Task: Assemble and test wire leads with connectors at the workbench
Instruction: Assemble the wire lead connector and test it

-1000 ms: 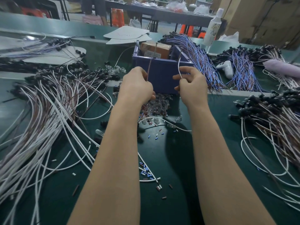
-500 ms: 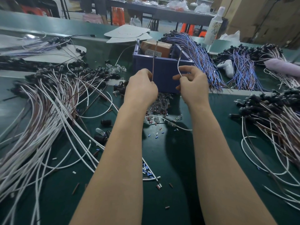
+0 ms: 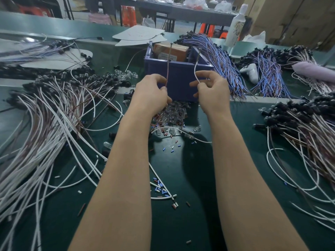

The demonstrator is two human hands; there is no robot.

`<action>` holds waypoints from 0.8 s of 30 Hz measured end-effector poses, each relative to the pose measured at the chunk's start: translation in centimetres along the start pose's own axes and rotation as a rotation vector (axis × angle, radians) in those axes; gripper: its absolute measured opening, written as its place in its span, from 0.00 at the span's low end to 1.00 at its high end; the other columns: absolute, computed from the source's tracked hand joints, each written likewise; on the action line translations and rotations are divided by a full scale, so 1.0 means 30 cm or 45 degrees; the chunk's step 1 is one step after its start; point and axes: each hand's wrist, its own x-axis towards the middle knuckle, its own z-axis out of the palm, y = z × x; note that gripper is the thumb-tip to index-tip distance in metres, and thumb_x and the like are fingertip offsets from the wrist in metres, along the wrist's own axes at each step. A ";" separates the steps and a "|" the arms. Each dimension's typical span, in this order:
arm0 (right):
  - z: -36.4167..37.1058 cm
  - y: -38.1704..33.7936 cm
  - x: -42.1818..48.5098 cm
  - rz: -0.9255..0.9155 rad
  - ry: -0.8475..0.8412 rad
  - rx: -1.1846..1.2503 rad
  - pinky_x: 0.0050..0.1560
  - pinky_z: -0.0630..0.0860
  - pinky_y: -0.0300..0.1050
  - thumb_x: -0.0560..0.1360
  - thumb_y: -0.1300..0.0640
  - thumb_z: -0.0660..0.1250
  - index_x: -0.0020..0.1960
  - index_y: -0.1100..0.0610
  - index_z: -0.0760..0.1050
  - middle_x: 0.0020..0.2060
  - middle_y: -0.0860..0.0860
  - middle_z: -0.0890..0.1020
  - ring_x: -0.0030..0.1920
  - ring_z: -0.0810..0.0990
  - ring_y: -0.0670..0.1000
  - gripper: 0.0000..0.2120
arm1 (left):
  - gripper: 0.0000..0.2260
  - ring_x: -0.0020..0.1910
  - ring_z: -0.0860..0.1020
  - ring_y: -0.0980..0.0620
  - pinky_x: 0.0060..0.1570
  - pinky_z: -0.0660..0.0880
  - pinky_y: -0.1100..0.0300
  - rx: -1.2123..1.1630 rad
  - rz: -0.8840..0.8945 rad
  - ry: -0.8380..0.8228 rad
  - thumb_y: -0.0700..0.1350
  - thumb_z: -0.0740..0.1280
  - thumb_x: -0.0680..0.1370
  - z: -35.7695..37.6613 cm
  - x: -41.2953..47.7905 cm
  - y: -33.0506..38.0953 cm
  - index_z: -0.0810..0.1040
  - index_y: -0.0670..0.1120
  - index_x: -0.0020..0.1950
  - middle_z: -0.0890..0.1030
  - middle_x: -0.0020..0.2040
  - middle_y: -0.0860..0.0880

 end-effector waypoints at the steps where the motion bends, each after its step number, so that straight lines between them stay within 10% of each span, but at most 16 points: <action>1: 0.000 0.000 0.000 0.000 -0.002 0.000 0.44 0.77 0.46 0.74 0.67 0.57 0.55 0.53 0.76 0.41 0.47 0.83 0.35 0.77 0.48 0.16 | 0.14 0.30 0.76 0.56 0.39 0.75 0.59 0.001 0.001 -0.001 0.40 0.58 0.81 0.002 0.001 -0.001 0.72 0.47 0.65 0.82 0.36 0.51; 24: -0.009 -0.003 0.002 0.003 0.234 -0.025 0.42 0.73 0.43 0.75 0.66 0.57 0.55 0.55 0.75 0.42 0.53 0.83 0.34 0.73 0.48 0.14 | 0.13 0.32 0.76 0.55 0.45 0.77 0.56 0.013 0.014 -0.011 0.41 0.58 0.81 0.006 0.004 -0.004 0.72 0.47 0.65 0.82 0.36 0.51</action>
